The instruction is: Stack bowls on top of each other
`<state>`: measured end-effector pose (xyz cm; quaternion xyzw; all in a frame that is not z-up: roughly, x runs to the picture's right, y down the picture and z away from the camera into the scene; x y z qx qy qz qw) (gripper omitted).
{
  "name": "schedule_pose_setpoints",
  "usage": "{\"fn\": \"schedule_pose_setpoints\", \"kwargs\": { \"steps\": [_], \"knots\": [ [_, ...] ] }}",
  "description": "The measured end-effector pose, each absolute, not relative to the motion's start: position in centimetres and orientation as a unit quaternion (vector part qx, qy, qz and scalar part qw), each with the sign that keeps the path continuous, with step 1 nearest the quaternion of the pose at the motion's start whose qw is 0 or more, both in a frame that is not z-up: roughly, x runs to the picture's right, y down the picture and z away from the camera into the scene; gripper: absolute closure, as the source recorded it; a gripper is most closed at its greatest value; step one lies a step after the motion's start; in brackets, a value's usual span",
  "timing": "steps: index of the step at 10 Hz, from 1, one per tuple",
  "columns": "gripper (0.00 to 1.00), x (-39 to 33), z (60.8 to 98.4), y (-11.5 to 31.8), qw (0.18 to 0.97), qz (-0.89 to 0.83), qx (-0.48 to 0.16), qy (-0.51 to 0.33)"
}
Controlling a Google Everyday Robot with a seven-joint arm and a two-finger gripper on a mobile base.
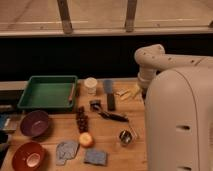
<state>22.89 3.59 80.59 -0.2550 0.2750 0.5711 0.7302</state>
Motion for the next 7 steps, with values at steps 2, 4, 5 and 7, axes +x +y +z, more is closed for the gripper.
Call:
{"fn": "schedule_pose_setpoints", "kwargs": {
  "steps": [2, 4, 5, 7],
  "knots": [
    [0.20, 22.4, 80.1, 2.8, 0.740, 0.564, -0.255, 0.263],
    [0.20, 19.3, 79.1, 2.1, 0.762, 0.543, -0.258, 0.239],
    [0.20, 17.0, 78.5, 1.8, 0.775, 0.530, -0.260, 0.226],
    [0.20, 10.0, 76.3, 1.4, 0.813, 0.485, -0.264, 0.186]
  ]
}}
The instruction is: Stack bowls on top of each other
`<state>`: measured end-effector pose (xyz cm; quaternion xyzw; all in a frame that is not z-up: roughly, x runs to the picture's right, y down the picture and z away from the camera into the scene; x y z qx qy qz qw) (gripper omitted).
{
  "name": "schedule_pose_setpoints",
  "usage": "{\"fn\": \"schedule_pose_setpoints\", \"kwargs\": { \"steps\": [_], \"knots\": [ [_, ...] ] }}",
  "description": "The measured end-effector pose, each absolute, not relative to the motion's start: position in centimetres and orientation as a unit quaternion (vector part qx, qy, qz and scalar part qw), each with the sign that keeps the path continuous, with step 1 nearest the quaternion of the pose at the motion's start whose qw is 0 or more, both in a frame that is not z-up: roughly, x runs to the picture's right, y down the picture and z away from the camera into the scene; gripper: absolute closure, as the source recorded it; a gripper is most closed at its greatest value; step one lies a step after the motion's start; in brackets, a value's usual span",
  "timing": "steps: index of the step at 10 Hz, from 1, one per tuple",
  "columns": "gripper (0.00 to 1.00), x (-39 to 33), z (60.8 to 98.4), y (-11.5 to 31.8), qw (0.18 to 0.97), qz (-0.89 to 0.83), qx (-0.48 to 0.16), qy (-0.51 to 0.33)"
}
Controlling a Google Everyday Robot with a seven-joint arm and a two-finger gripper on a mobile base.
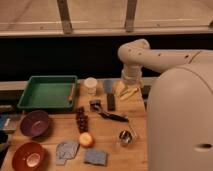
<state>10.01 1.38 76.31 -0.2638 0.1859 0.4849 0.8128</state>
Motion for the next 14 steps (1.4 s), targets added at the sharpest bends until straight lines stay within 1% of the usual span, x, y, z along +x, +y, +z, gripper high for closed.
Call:
{"fn": "schedule_pose_setpoints", "kwargs": {
  "steps": [4, 6, 12, 14],
  "knots": [
    [0.20, -1.0, 70.8, 3.4, 0.869, 0.395, -0.275, 0.116],
    [0.20, -4.3, 68.4, 5.3, 0.889, 0.349, -0.282, 0.091],
    [0.20, -4.6, 68.2, 5.5, 0.892, 0.342, -0.282, 0.087],
    [0.20, -5.3, 68.4, 6.1, 0.900, 0.315, -0.290, 0.083]
  ]
}}
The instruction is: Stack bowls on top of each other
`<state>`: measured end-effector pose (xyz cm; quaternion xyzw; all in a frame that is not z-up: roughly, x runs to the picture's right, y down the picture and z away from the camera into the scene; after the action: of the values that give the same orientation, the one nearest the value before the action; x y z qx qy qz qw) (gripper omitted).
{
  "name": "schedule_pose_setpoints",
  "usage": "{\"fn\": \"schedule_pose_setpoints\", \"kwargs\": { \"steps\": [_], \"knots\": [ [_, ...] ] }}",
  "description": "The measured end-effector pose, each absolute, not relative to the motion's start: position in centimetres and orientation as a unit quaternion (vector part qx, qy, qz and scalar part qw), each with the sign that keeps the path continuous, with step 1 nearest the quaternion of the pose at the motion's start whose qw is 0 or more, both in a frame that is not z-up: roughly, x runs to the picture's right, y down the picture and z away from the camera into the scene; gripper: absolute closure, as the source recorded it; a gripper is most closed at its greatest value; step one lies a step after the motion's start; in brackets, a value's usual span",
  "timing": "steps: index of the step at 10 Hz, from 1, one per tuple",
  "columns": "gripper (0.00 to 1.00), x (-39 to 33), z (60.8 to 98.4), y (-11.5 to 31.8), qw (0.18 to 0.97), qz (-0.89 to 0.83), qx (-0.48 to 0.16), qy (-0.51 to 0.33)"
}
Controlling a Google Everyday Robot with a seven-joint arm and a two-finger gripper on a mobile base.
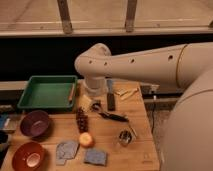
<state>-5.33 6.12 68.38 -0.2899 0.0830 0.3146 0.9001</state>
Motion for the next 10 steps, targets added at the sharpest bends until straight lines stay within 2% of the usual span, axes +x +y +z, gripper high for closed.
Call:
{"fn": "schedule_pose_setpoints", "kwargs": {
  "steps": [3, 6, 8, 10],
  "knots": [
    [0.20, -11.0, 67.9, 8.3, 0.918, 0.249, -0.304, 0.057],
    [0.20, -20.3, 65.9, 13.3, 0.929, 0.169, -0.328, 0.019],
    [0.20, -23.6, 64.7, 15.9, 0.930, 0.138, -0.342, 0.001],
    [0.20, -23.4, 64.8, 15.9, 0.930, 0.137, -0.341, 0.004]
  ]
}}
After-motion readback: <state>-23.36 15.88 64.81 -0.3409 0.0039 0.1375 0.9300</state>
